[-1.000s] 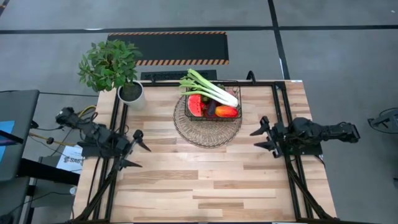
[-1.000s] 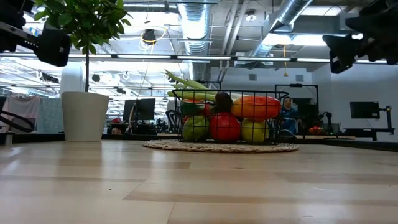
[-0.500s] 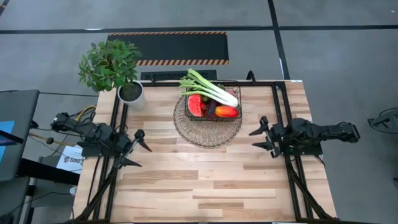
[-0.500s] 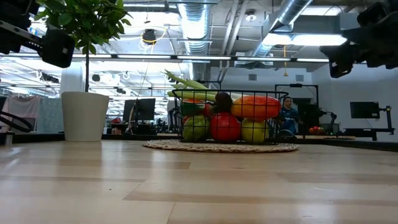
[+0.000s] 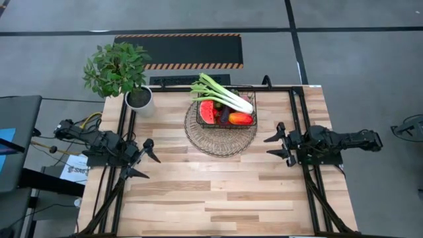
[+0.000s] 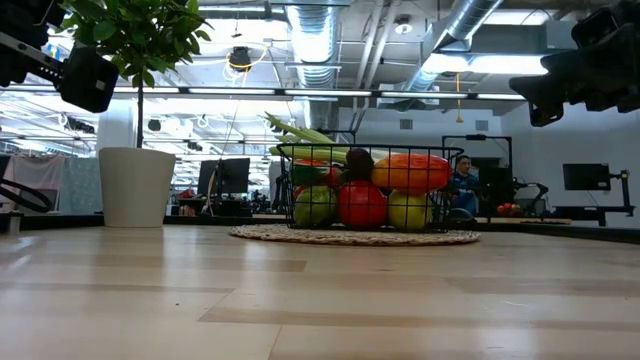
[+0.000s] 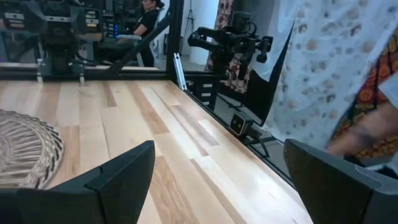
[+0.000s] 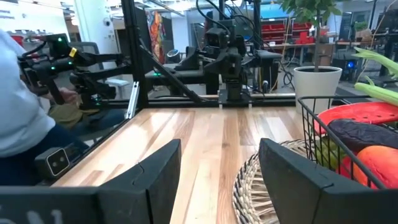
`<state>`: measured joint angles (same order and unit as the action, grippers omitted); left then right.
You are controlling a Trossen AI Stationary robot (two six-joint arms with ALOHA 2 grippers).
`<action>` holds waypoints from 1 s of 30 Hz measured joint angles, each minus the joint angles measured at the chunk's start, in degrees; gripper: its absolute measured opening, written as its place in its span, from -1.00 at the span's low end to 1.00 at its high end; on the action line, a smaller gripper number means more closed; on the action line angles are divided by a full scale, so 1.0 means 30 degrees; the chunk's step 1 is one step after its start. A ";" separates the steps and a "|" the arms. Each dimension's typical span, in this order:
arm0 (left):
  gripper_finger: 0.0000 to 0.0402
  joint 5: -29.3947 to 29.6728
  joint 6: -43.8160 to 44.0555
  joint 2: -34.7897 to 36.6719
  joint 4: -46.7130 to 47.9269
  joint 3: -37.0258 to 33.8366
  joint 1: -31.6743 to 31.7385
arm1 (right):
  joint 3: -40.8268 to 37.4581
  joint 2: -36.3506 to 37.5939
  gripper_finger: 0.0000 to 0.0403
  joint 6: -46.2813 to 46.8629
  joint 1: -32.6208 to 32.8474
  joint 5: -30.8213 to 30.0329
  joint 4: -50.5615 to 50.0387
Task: Build produce basket
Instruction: Return to Home Position
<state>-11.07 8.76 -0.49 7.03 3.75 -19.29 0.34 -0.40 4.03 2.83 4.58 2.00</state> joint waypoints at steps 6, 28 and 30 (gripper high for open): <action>0.70 0.0029 0.0334 0.0000 0.0000 0.0000 0.0000 | -0.0015 0.0000 0.17 0.0007 0.0000 -0.0034 0.0007; 0.70 0.0051 0.0389 0.0000 -0.0015 -0.0015 -0.0015 | -0.0029 0.0000 0.17 0.0007 0.0000 -0.0044 0.0029; 0.70 0.0051 0.0393 0.0000 -0.0015 -0.0015 -0.0015 | -0.0029 0.0000 0.17 0.0007 0.0000 -0.0044 0.0029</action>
<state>-10.92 9.93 -0.49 6.98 3.70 -19.33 0.25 -0.40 4.05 2.83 4.45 2.09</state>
